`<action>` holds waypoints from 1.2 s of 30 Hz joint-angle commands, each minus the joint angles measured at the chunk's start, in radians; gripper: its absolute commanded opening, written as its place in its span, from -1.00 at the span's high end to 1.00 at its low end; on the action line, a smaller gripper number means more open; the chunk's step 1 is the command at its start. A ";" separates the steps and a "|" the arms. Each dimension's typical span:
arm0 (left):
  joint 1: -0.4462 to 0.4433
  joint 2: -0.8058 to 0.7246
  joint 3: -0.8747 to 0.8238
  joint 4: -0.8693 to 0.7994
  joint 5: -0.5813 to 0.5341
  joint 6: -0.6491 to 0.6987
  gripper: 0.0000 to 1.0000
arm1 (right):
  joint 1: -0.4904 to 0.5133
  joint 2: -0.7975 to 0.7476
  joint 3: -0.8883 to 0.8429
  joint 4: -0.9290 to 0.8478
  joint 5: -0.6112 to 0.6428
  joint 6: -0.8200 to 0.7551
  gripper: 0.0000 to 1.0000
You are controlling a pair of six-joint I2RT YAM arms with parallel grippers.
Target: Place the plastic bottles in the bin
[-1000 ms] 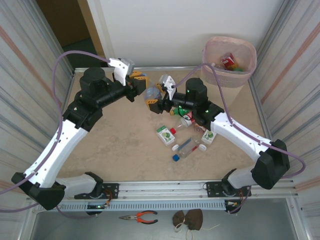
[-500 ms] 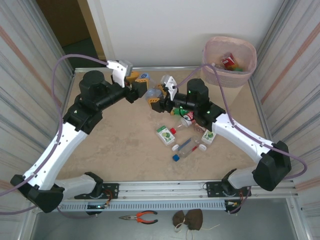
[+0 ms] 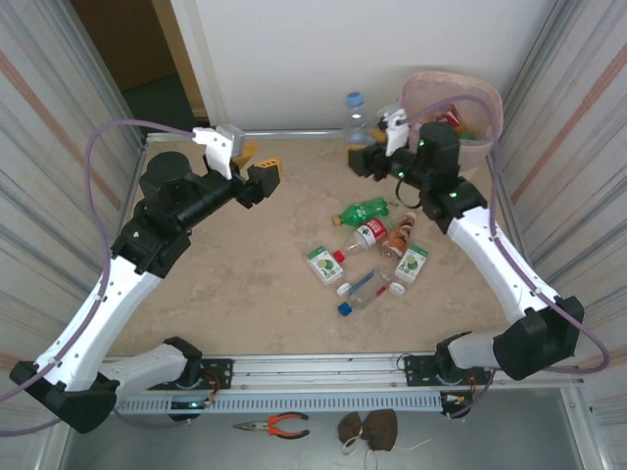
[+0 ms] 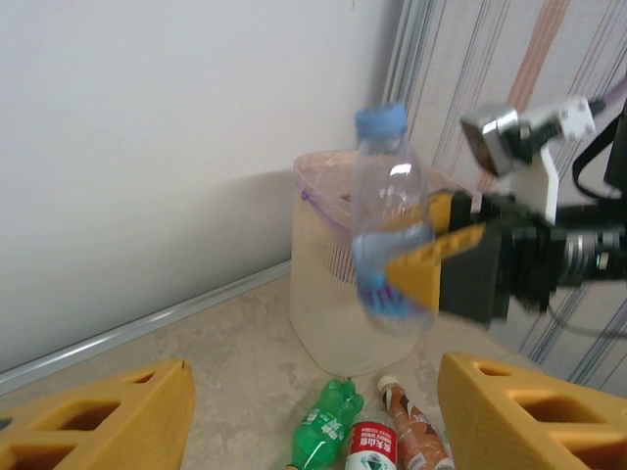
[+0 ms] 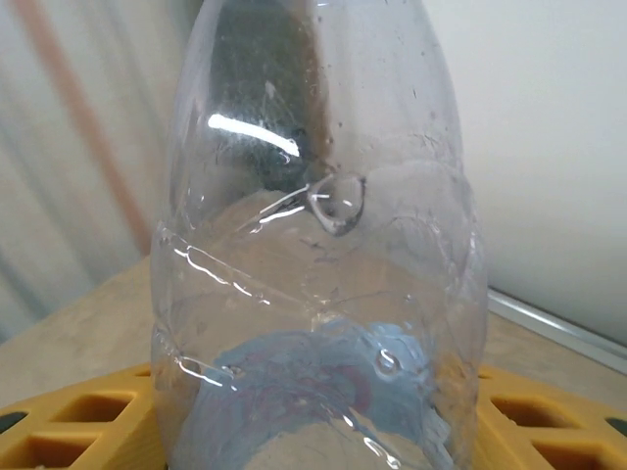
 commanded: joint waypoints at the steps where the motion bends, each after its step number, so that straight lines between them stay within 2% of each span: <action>1: 0.012 -0.008 -0.007 0.024 -0.008 -0.012 -0.33 | -0.088 -0.001 0.105 -0.115 0.063 0.133 -0.13; 8: 0.018 -0.007 -0.009 0.015 -0.006 -0.012 -0.32 | -0.280 0.144 0.330 -0.304 0.071 0.279 -0.05; 14: 0.026 -0.009 -0.015 0.009 -0.009 -0.016 -0.33 | -0.367 0.316 0.533 -0.445 0.017 0.306 -0.04; 21: 0.033 -0.004 -0.025 0.006 -0.007 -0.022 -0.33 | -0.398 0.510 0.754 -0.601 -0.062 0.300 -0.04; 28: 0.048 0.003 -0.042 0.006 -0.003 -0.032 -0.33 | -0.399 0.693 0.964 -0.839 -0.099 0.227 -0.05; 36: 0.065 0.014 -0.057 0.001 0.013 -0.046 -0.33 | -0.400 0.833 1.082 -1.031 -0.119 0.171 -0.12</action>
